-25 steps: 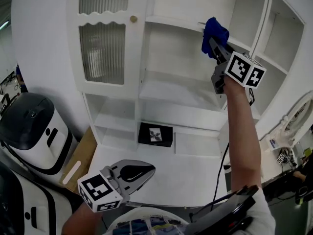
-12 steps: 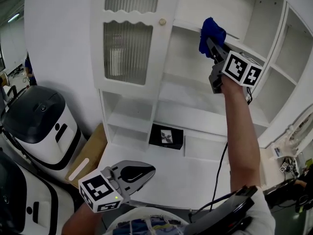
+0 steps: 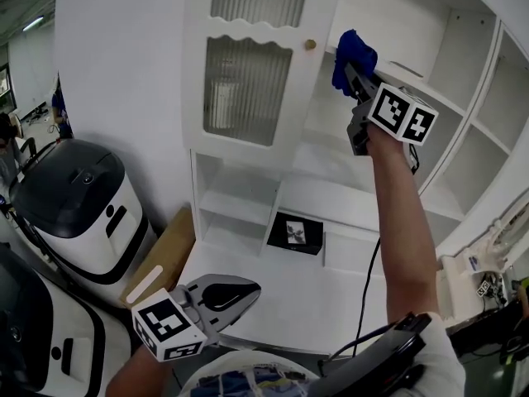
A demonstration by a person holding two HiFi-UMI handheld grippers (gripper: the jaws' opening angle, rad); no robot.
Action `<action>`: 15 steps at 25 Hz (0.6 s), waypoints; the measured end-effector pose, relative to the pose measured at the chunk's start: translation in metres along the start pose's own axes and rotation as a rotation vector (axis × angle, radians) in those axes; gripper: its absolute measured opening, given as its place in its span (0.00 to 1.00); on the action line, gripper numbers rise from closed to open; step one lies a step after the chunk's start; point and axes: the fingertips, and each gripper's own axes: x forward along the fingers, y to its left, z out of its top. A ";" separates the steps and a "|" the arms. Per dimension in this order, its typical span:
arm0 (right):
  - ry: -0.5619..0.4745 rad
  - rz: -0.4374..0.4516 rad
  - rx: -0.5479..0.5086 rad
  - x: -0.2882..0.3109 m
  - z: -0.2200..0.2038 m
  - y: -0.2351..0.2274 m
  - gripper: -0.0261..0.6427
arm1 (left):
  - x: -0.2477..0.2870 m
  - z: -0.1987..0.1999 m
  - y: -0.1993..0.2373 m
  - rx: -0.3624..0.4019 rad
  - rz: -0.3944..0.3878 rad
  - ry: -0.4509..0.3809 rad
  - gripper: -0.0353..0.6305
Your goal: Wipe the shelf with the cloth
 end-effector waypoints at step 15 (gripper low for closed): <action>0.019 -0.045 0.030 0.012 -0.009 0.019 0.14 | -0.046 -0.002 0.012 -0.021 -0.021 -0.012 0.07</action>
